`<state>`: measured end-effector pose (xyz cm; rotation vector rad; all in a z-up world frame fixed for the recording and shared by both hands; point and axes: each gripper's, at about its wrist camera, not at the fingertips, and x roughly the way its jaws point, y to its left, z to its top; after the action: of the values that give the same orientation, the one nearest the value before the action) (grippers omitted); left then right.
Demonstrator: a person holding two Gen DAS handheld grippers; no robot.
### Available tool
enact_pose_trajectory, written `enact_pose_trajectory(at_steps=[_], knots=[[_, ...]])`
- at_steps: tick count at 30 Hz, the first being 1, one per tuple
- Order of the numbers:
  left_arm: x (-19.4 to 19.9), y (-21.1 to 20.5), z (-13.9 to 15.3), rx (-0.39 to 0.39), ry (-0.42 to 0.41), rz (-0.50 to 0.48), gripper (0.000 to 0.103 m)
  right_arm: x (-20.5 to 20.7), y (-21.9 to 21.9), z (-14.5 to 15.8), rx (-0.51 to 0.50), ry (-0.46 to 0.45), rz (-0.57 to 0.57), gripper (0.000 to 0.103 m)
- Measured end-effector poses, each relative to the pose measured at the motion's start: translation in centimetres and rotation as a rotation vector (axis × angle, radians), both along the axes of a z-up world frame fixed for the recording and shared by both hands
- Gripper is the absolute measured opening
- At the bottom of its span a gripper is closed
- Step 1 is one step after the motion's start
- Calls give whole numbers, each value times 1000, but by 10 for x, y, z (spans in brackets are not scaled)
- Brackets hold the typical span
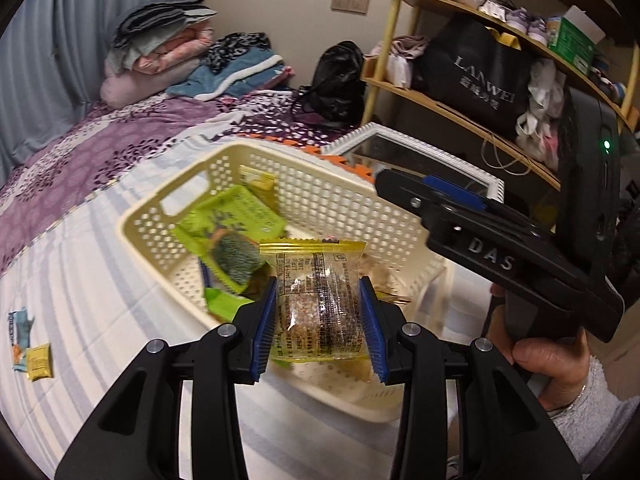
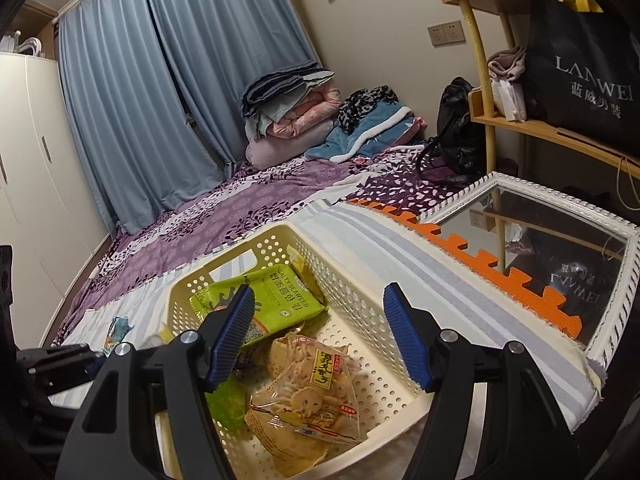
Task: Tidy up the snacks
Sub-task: 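Lower the clear cookie pack into the basket and open the left gripper, then move both grippers back toward the yellow pack and blue waffle pack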
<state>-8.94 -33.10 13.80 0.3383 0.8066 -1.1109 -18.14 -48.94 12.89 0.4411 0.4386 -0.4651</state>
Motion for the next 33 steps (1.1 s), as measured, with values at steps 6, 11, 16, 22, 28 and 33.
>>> enact_pose_trajectory(at_steps=[6,11,16,22,28,33], knots=[[-6,-6,-7,-9,0,-6,72,-2,-4,-2,12,1,-15,67],[3,2,-5,-16,4,26,72,-1,-3,-1,23,-6,-18,67],[14,16,-1,-25,6,65,82,4,7,1,14,-8,8,73],[23,33,3,-33,-3,113,89,9,17,7,4,-15,30,75],[37,53,5,-35,-6,164,89,17,33,14,-13,-15,71,75],[44,68,8,-36,-25,205,89,26,48,18,-24,-12,107,77]])
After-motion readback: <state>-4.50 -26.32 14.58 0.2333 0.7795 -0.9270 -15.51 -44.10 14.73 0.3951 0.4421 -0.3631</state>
